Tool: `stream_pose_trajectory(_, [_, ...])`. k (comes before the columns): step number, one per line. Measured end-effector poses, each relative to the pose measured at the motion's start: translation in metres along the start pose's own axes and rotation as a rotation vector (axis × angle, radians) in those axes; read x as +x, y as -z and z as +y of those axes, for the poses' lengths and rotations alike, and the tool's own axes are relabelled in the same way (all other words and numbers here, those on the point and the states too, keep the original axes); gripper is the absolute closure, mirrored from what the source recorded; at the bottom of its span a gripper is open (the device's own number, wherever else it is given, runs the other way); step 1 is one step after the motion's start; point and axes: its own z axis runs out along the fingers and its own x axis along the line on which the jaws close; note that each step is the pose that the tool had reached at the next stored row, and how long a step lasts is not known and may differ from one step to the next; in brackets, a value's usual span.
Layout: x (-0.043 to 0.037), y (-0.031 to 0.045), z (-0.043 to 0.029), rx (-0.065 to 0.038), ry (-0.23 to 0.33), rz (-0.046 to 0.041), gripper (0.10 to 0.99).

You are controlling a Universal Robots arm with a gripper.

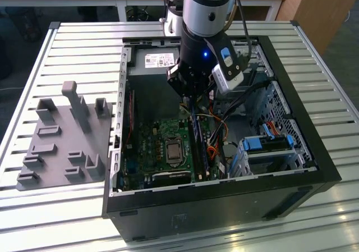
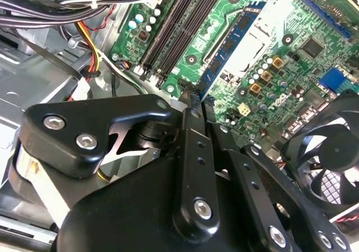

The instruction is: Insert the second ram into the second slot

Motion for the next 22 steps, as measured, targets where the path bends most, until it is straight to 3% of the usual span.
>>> stream_pose_trajectory(8, [-0.0004,-0.002,-0.0001,-0.002,0.002,-0.0002,0.949])
stream_pose_trajectory(16, [-0.0003,-0.0038,-0.0003,0.006,0.0,0.001,0.949])
stream_pose_trajectory(22, [0.0,-0.0069,-0.0066,0.005,-0.014,0.0051,0.949])
